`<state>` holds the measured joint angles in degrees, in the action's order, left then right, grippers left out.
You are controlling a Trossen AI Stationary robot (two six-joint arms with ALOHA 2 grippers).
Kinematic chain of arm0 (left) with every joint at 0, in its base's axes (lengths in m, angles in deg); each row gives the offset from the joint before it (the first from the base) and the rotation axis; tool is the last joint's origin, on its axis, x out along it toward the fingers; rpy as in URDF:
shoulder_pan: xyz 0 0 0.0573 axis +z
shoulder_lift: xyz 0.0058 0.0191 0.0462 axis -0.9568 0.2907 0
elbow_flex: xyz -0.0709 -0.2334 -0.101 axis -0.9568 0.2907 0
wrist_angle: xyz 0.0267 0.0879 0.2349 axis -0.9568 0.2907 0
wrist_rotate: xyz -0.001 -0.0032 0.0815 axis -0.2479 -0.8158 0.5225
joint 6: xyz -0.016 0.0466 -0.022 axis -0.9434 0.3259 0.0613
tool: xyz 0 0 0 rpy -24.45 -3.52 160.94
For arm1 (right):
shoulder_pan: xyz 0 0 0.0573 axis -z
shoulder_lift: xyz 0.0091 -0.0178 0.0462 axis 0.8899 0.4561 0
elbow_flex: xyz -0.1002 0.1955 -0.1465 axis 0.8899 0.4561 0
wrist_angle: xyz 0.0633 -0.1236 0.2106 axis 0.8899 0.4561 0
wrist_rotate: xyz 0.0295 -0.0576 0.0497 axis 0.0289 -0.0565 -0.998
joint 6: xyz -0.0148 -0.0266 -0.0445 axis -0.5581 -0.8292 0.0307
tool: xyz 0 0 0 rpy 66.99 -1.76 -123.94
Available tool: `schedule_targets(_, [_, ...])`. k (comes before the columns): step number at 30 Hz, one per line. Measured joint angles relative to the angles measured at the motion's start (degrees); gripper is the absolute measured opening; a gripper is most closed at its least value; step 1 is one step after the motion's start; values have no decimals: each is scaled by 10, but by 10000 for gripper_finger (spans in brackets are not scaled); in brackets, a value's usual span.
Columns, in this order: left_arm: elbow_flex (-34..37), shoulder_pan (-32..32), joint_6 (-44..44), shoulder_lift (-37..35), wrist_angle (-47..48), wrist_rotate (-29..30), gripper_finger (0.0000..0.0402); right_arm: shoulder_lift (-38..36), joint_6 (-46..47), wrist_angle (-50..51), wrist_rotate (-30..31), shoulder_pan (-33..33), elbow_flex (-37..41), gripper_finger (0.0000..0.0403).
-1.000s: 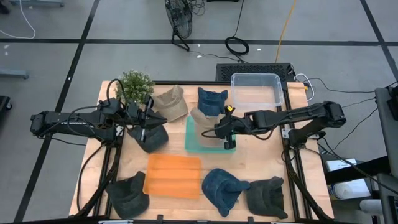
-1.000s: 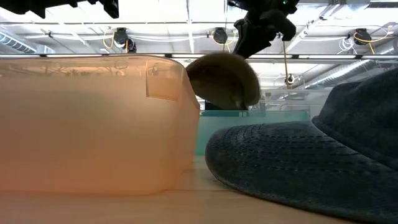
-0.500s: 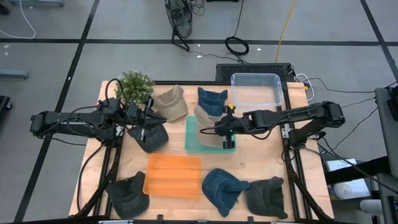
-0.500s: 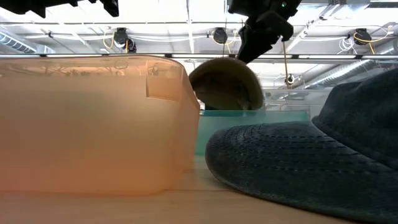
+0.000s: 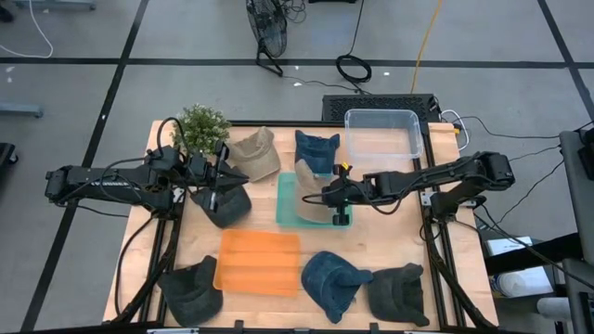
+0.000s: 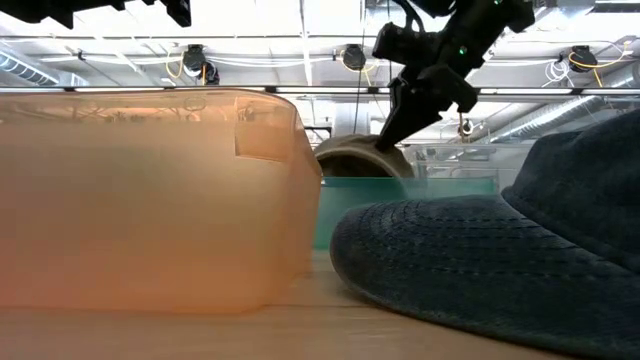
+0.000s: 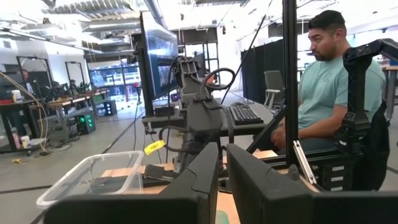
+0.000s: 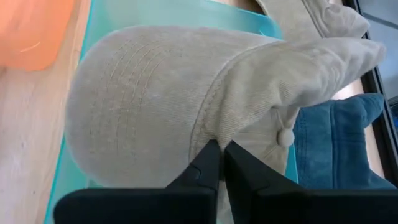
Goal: Pick & Place hat
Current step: Put the bottom brown cap into the blue bin
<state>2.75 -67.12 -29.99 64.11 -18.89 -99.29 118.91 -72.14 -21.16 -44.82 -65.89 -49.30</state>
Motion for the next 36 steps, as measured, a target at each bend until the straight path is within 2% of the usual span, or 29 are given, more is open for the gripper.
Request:
schedule_targets(10, [0, 0, 0, 0, 1, 0, 47, 0, 0, 1, -12, 0, 3, 44])
schedule_targets(19, [0, 0, 0, 0, 1, 0, 47, -6, -11, -19, -12, -1, 3, 95])
schedule_targets(23, [0, 0, 3, 0, 5, 1, 47, -22, -4, -24, 61, 0, 3, 102])
schedule_targets(26, [0, 0, 10, 0, 5, 30, 47, -49, 2, -48, 108, -4, 3, 97])
schedule_targets(31, [0, 0, 22, 15, 10, 94, 47, -97, 6, -77, 117, -8, 3, 82])
schedule_targets(34, [0, 0, 24, 43, -3, 113, 47, -110, 18, -79, 167, 4, 13, 71])
schedule_targets(36, [-1, 0, 23, 68, -30, 144, 47, -109, 16, -100, 178, 20, 32, 61])
